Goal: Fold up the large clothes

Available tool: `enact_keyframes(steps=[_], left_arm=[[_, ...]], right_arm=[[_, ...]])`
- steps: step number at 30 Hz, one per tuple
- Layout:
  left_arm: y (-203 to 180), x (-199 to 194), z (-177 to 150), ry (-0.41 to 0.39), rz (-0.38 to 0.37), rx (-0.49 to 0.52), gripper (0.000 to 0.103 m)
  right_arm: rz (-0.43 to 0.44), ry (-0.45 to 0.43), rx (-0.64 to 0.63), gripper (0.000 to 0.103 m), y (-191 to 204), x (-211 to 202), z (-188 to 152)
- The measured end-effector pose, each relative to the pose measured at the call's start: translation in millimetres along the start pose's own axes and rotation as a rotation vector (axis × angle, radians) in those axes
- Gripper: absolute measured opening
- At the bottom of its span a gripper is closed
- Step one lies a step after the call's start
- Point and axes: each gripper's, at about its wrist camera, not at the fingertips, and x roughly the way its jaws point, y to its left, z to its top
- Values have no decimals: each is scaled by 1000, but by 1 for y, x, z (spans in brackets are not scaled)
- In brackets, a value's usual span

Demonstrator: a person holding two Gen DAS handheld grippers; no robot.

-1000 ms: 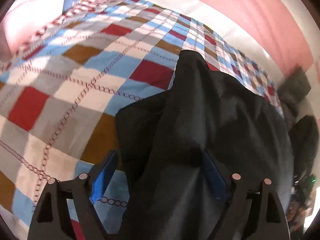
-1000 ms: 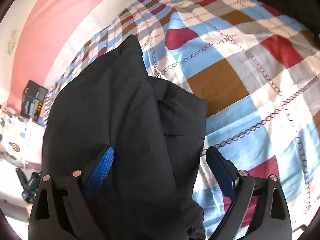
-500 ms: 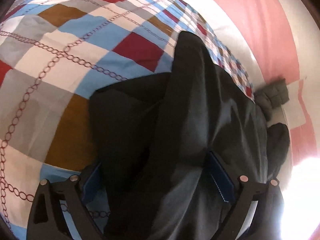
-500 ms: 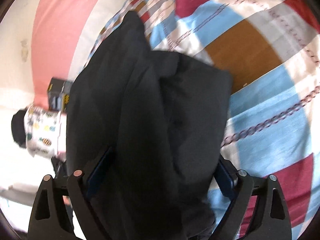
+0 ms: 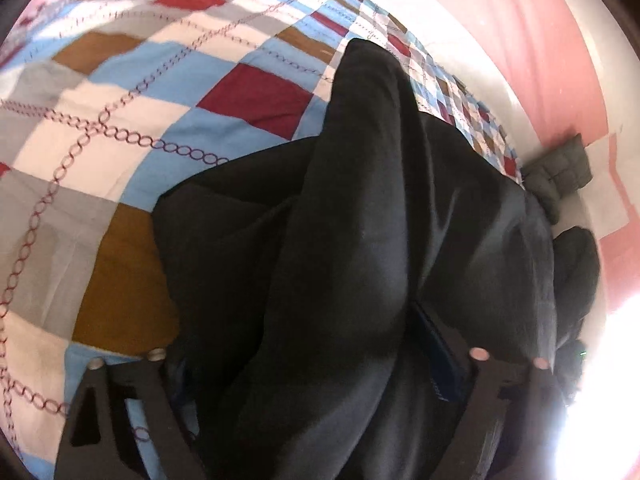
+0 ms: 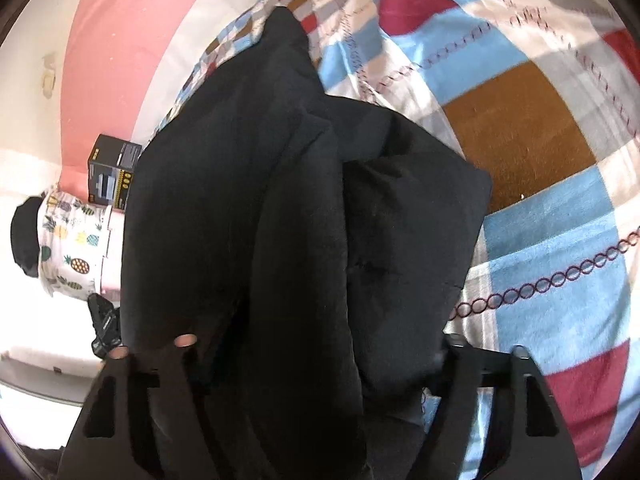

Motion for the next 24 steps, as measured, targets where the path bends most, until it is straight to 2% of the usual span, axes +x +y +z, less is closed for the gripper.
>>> enact_keyframes(steps=[5,9,11,13,15,24], left_arm=[[-15,3,-1,-13,91,39,82],[-35,-7,1,-25,154,77,56],[-46,-17,1,-40,185,110,46],[-50,-29,1,-55,188,124,38],[-52,-41,3,-74,174,126,36],[-84,-97,8,-174,93,183,32]], right_arm=[[-64,-3,-16,58,11,8,4],[-127,-28,-55,43,36,2,5],[-136,-46,-60,40,48,-3,3],[-130,-72,-67,38,57,-13,2],[-114,-103,-83,36,69,-27,0],[-84,-178,-184,35,121,-65,-9]])
